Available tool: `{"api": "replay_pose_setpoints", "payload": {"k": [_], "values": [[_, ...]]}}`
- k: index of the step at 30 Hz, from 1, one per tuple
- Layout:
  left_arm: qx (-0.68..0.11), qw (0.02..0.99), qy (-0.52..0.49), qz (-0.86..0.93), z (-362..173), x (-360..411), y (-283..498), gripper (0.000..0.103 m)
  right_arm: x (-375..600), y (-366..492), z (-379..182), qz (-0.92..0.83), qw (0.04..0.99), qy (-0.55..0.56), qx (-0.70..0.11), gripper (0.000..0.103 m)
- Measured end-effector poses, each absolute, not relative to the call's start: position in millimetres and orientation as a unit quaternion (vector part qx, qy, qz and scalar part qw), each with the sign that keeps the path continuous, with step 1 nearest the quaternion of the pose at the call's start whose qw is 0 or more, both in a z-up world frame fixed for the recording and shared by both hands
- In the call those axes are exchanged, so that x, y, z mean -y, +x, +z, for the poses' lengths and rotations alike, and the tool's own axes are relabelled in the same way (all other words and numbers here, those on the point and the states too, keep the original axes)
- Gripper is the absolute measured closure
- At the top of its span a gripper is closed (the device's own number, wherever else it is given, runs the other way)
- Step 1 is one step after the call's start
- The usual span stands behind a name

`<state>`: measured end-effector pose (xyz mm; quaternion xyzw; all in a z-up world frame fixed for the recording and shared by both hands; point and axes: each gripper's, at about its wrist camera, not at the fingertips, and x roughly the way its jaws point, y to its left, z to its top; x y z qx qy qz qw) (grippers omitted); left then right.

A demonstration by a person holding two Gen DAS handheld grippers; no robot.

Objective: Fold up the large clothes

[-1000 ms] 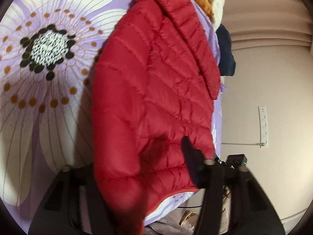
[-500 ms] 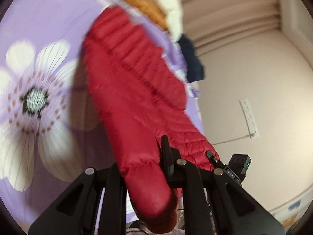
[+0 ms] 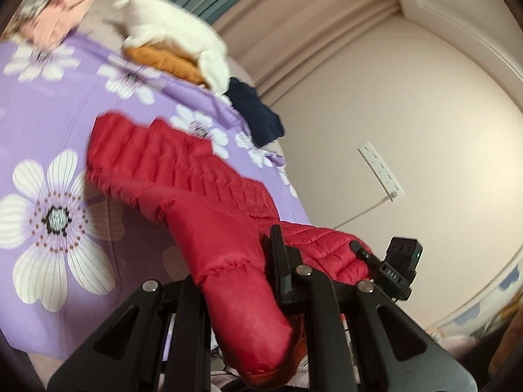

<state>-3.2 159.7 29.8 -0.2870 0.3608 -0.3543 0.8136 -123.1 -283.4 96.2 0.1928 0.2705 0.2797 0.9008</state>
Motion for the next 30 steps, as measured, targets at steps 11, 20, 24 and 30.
{"api": "replay_pose_setpoints", "payload": {"k": [11,20,24,30], "values": [[-0.349,0.81,-0.303,-0.361,45,-162,21,0.09,305,-96,98,0.266,0.894,0.235,-0.273,0.088],[-0.392,0.803,-0.328,-0.308,16,-160,113,0.09,319,-4,69,0.235,0.875,0.287,-0.31,0.088],[-0.419,0.794,-0.338,-0.282,-6,-156,164,0.089,321,41,50,0.214,0.869,0.297,-0.333,0.088],[-0.468,0.775,-0.351,-0.238,-51,-147,228,0.089,329,94,9,0.171,0.858,0.313,-0.369,0.088]]}}
